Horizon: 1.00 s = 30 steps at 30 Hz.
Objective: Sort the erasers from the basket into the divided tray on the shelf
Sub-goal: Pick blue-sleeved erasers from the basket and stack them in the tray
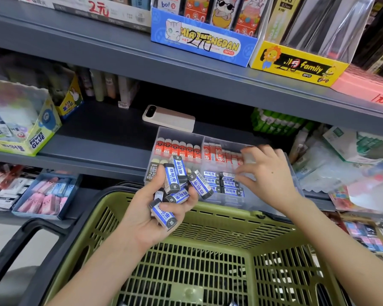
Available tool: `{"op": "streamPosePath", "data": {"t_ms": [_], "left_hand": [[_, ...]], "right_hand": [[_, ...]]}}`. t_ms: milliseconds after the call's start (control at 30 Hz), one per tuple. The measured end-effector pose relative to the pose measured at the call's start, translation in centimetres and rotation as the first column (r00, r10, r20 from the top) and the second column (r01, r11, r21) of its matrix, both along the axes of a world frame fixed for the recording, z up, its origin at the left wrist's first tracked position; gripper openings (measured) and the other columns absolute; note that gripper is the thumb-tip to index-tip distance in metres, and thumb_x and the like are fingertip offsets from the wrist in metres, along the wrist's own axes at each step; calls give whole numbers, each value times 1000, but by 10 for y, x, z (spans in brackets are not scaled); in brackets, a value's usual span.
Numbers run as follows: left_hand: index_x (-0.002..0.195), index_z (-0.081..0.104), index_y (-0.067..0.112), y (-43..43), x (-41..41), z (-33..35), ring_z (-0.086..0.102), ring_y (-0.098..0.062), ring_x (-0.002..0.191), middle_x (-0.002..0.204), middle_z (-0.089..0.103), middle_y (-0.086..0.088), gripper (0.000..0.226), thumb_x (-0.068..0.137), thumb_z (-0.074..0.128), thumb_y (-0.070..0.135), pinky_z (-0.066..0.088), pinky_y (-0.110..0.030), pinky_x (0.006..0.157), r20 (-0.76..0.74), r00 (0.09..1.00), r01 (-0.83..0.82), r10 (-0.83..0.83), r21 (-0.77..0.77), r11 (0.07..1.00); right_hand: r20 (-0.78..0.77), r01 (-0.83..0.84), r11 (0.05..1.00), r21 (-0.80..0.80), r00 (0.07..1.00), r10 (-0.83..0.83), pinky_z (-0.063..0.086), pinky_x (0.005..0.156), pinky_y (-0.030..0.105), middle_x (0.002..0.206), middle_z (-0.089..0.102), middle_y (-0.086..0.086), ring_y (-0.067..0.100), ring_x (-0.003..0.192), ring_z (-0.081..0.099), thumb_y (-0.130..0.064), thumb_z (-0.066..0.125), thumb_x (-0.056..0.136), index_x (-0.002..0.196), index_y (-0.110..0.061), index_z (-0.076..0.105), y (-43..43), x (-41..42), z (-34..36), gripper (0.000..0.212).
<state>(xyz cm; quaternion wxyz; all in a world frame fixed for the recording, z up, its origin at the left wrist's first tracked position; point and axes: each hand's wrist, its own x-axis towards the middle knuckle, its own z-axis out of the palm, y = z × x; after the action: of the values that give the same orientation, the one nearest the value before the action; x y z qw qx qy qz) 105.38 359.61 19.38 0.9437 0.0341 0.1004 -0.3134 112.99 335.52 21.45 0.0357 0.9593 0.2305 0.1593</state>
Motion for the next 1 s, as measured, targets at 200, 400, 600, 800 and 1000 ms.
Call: {"op": "streamPosePath", "data": {"t_ms": [200, 400, 600, 800, 1000], "left_hand": [[93, 72, -2, -1, -1, -3, 65, -28, 72, 97, 65, -20, 58, 42, 95, 10, 40, -14, 33, -2, 1000, 2, -2, 7, 1000], [93, 72, -2, -1, -2, -5, 65, -27, 73, 98, 65, -22, 56, 43, 95, 10, 42, -15, 33, 3, 1000, 17, -17, -5, 1000], [94, 72, -3, -1, -2, -5, 65, -28, 73, 97, 65, -23, 54, 46, 94, 11, 42, -16, 33, 16, 999, 28, -28, -15, 999], [93, 71, -4, -1, -2, -6, 65, -27, 72, 97, 64, -23, 57, 43, 94, 8, 41, -17, 31, -11, 1000, 26, -26, -5, 1000], [93, 71, -4, -1, -2, -7, 65, -28, 70, 97, 64, -25, 58, 41, 95, 7, 41, -17, 31, -13, 1000, 18, -18, 7, 1000]], "right_hand": [[-190, 185, 982, 20, 965, -178, 26, 94, 41, 130, 57, 1, 30, 116, 47, -32, 74, 76, 91, -31, 76, 4, 3, -14, 15], [-204, 176, 984, 36, 965, -165, 18, 92, 33, 132, 55, -5, 23, 121, 41, -32, 69, 79, 81, -28, 73, 9, 9, -15, 6], [-168, 115, 993, 15, 980, -111, 22, 86, 35, 123, 61, -5, 24, 114, 47, -31, 72, 75, 70, -27, 72, 9, 9, -11, 7], [-36, 3, 999, 49, 999, -2, 34, 80, 41, 104, 70, 0, 33, 96, 60, -25, 85, 61, 69, -26, 75, 11, 5, -7, 13], [-244, 161, 986, 44, 959, -146, 19, 93, 35, 135, 53, -9, 22, 123, 40, -36, 67, 81, 89, -34, 73, 14, 9, -16, 10]]}}
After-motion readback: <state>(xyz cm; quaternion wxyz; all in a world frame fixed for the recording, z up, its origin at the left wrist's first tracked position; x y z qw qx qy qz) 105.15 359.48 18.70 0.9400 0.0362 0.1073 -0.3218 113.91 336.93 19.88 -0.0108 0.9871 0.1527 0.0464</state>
